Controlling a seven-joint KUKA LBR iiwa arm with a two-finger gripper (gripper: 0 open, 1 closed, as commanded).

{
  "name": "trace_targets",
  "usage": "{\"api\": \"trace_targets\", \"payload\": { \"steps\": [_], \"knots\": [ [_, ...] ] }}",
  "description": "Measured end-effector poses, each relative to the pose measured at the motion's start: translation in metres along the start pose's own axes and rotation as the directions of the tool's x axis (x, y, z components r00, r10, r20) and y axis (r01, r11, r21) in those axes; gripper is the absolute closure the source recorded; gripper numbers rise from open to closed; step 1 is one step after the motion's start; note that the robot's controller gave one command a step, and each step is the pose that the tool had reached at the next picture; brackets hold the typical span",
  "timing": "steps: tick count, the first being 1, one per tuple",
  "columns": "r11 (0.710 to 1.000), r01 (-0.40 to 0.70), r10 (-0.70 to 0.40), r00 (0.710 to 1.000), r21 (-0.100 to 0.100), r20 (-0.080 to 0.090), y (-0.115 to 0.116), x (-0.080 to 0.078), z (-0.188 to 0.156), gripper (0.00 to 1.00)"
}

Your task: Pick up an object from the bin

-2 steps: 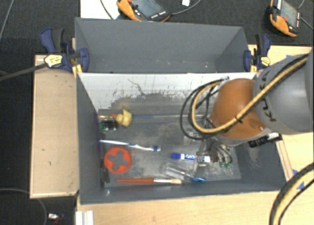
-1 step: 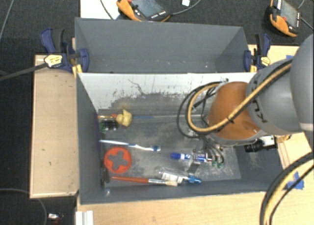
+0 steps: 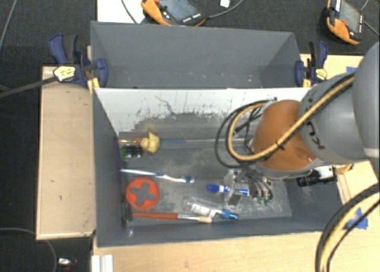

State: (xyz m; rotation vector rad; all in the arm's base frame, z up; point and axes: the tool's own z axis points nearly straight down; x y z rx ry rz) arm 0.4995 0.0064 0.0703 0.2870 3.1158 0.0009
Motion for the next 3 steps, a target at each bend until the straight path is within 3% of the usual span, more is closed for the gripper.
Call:
{"api": "trace_targets", "payload": {
  "steps": [1, 2, 3],
  "knots": [
    [1.000, 0.001, -0.001, 1.000, 0.000, 0.000, 0.000, 0.000, 0.000, 1.00],
    [1.000, 0.002, -0.002, 1.000, 0.002, -0.013, -0.001, 0.003, -0.022, 1.00],
    [1.000, 0.003, -0.003, 1.000, -0.001, 0.002, 0.000, -0.001, -0.062, 1.00]
  ]
}}
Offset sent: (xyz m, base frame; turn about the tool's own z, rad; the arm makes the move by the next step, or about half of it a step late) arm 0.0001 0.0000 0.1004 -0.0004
